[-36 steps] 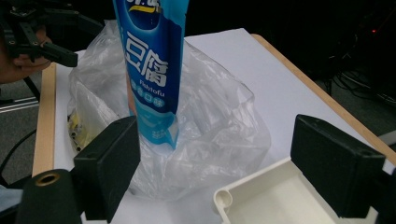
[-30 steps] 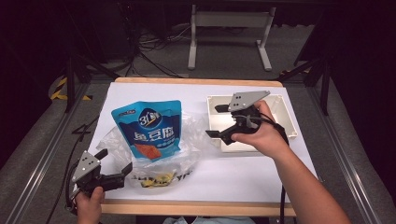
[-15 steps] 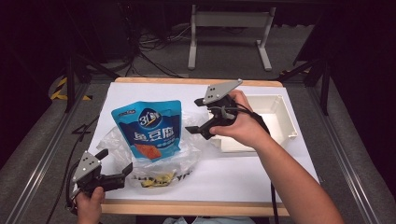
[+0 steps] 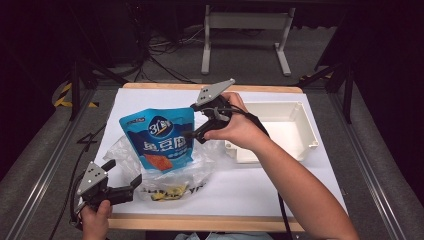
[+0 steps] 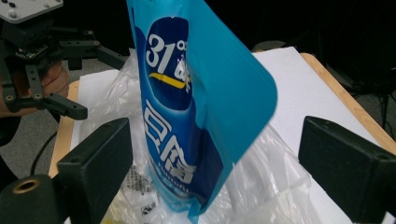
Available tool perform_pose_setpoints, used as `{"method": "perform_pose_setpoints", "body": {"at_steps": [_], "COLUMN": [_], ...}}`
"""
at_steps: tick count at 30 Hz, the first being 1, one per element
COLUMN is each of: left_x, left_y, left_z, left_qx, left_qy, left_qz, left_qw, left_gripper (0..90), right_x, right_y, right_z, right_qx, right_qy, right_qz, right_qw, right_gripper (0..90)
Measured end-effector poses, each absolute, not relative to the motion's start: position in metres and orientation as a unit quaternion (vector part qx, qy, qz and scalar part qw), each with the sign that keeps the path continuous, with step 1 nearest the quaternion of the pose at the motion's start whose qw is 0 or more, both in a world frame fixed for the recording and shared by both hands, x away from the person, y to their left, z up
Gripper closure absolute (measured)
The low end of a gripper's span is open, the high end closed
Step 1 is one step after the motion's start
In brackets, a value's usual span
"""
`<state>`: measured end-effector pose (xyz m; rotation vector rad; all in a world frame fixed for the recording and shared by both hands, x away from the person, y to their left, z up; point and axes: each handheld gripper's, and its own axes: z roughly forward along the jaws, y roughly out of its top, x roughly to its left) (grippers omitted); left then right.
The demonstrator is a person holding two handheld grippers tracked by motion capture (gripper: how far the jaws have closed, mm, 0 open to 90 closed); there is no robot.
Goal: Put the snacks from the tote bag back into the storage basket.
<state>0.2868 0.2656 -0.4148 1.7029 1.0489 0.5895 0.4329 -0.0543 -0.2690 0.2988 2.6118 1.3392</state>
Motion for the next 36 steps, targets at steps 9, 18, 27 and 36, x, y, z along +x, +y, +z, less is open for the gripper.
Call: {"method": "perform_pose_setpoints", "body": {"at_steps": [9,18,27,36], "left_x": [0.285,0.284,0.284,0.284], "left_y": [0.266,0.266,0.265,0.265], "left_z": [-0.414,-0.412,-0.412,-0.412], "left_qx": [0.701,0.701,0.700,0.701], "left_qy": [0.435,0.432,0.430,0.431], "left_qz": [0.248,0.252,0.253,0.252], "left_qw": [0.509,0.508,0.511,0.510], "left_gripper": [0.5,0.5,0.5,0.5], "right_x": [0.443,0.449,0.453,0.459], "right_y": [-0.033,-0.019,-0.012,-0.011], "right_z": [-0.278,-0.283,-0.286,-0.292], "right_qx": [0.082,0.067,0.057,0.043], "right_qy": [0.886,0.892,0.902,0.916], "right_qz": [0.448,0.440,0.424,0.400], "right_qw": [0.085,0.082,0.056,0.008], "right_gripper": [18.6,26.6,46.0,75.8]}}
